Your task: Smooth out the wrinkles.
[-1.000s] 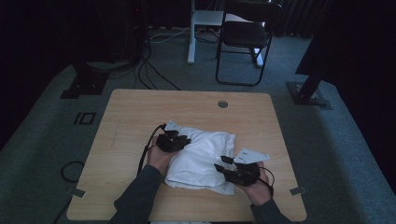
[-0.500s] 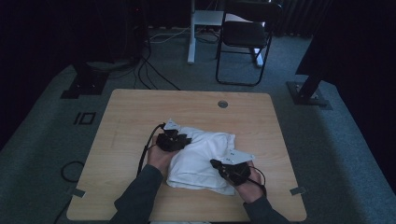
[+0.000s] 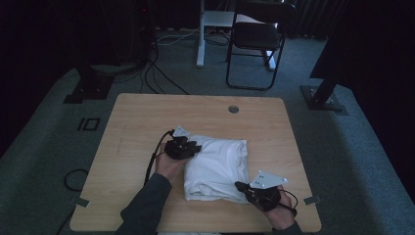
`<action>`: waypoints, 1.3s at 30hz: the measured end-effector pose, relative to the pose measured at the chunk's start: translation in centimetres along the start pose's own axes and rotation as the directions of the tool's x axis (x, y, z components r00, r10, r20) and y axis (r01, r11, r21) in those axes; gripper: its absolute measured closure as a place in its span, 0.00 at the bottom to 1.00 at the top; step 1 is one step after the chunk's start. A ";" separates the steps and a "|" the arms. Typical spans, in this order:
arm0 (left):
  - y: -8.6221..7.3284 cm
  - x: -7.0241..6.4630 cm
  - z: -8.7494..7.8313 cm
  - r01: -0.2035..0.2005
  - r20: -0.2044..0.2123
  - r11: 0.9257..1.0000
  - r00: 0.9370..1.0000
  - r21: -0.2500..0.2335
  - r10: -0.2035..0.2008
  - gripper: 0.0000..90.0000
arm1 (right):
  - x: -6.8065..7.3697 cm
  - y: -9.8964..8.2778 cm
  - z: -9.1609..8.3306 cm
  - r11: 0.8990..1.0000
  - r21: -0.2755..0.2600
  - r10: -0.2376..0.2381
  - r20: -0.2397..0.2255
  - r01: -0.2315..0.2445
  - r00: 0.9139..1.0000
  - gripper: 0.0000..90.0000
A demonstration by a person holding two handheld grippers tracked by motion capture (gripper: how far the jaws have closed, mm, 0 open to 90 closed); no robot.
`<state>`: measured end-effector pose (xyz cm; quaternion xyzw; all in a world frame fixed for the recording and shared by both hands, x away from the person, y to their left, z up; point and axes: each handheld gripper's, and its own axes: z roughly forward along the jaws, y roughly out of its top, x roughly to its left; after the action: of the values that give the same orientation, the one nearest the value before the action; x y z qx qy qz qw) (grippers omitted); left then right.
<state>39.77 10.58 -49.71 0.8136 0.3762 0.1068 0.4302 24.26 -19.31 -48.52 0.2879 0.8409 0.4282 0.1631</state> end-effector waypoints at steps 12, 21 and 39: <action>0.6 -1.6 -0.9 -0.052 0.011 0.998 0.999 -0.031 0.053 0.69 | -5.1 3.0 1.5 0.982 -0.127 0.154 0.133 -0.137 0.979 0.71; -0.2 -2.0 0.8 -0.072 0.019 0.997 0.997 0.028 0.071 0.69 | -7.9 3.1 4.0 0.979 -0.033 0.203 0.239 -0.201 0.950 0.99; 0.0 -3.0 -0.3 -0.070 0.014 0.997 0.997 -0.014 0.070 0.65 | -3.0 0.9 2.5 0.990 0.018 0.139 0.071 -0.140 0.988 0.60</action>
<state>37.49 8.64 -49.08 0.8241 0.3436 0.1185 0.4345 28.18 -19.16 -49.17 0.3626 0.8174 0.4187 0.1584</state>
